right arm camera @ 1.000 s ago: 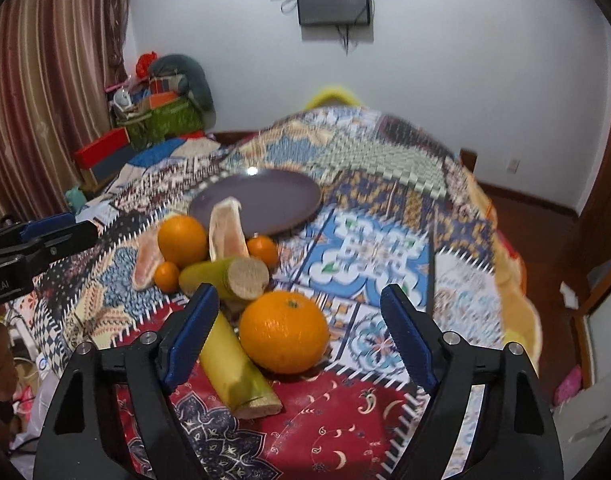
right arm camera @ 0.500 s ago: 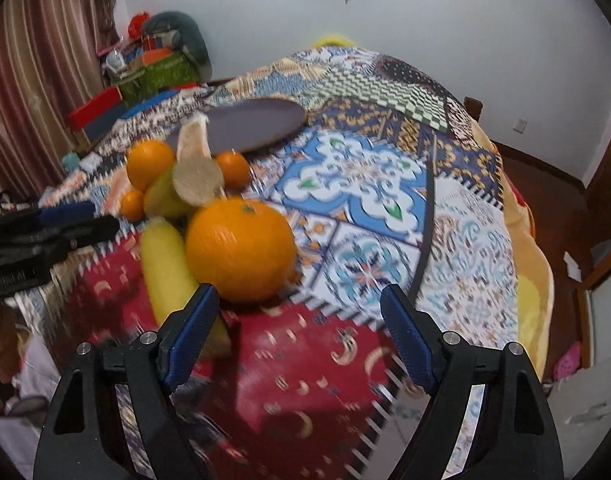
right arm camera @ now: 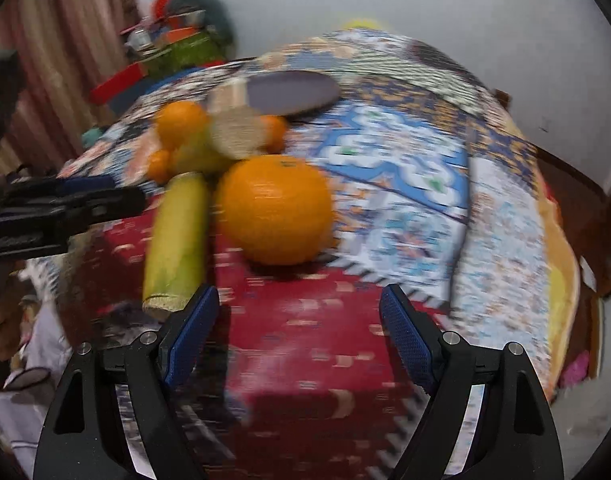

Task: Organize fruits
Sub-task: 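Move left tool toward the yellow cylindrical fruit while right tool approaches the large orange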

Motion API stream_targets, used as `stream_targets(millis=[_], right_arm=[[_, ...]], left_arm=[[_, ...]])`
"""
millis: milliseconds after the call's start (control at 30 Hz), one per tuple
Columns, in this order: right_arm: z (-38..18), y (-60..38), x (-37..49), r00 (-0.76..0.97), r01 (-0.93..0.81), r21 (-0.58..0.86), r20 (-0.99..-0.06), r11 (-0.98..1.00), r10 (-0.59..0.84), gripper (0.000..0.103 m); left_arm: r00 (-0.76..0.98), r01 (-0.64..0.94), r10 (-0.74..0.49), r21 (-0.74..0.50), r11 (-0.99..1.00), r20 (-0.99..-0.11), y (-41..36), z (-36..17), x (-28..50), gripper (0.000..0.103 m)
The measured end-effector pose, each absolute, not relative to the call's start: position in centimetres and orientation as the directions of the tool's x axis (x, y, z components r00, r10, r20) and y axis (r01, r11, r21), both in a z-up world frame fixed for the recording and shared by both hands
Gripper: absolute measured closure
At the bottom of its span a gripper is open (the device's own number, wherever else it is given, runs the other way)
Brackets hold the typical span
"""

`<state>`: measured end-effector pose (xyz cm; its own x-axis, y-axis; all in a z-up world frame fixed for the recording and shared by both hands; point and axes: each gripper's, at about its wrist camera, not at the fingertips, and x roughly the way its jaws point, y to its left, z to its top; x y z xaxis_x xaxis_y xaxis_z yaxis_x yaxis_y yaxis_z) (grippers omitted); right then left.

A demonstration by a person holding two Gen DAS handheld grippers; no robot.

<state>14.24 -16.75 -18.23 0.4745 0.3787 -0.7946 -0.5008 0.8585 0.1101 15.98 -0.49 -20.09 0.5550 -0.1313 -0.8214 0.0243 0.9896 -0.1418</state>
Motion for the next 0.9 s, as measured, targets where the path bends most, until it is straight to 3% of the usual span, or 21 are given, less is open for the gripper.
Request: stream_targets(millis=[233,700,900], right_arm=[[-18.3,-14.8,14.3,0.48,-0.529,0.111,-0.779,0.841,0.404,0.022],[-15.7,-21.5,14.3,0.598,-0.374,0.092,-0.736,0.923,0.316,0.022],[-15.4,-21.0,14.3,0.601,-0.38,0.107,-0.726,0.919,0.333,0.022]], left_arm=[[0.547,0.035,-0.135,-0.138,0.99,-0.826,-1.0,-19.7,16.0,0.035],[0.462,0.064,-0.16,-0.147,0.987,-0.872,-4.3,-22.3,17.6,0.035],[0.494,0.092,-0.104,-0.067,0.993,-0.863,-5.4,-23.0,16.9,0.037]])
